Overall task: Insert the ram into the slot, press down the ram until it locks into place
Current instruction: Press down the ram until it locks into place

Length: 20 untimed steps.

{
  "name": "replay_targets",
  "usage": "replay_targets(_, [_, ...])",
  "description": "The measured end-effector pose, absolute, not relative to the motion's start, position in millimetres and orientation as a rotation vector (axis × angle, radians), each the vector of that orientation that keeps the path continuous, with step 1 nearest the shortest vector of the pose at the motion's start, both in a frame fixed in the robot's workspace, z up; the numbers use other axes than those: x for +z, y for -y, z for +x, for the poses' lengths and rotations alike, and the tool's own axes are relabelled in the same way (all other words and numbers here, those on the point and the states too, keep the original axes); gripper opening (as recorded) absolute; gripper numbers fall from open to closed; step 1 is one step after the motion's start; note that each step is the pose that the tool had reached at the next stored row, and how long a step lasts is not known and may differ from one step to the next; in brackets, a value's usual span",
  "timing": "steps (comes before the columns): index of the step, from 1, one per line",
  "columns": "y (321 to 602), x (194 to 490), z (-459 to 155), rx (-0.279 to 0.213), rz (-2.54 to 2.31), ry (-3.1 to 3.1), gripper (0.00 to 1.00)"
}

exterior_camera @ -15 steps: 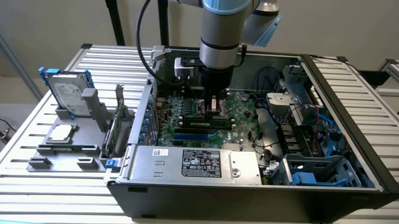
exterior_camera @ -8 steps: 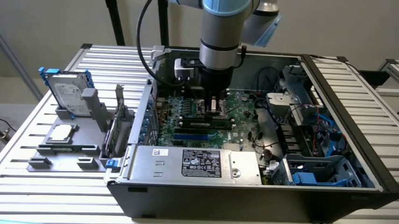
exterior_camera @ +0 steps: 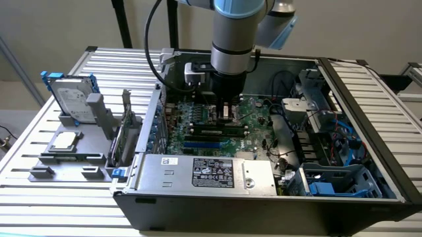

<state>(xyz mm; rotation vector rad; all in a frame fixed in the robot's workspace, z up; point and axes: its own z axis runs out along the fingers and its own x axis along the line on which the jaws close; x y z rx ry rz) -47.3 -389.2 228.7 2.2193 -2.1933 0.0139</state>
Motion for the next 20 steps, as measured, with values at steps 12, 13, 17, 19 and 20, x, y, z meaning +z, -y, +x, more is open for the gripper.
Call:
replay_targets(12, [389, 260, -47, 0.014, 2.219, 2.193, 0.1])
replay_targets(13, [389, 260, -47, 0.014, 2.219, 2.193, 0.1])
replay_targets(17, [389, 260, -47, 0.014, 2.219, 2.193, 0.1])
replay_targets(19, [389, 260, -47, 0.014, 2.219, 2.193, 0.1])
replay_targets(20, [389, 260, -47, 0.014, 2.219, 2.193, 0.1])
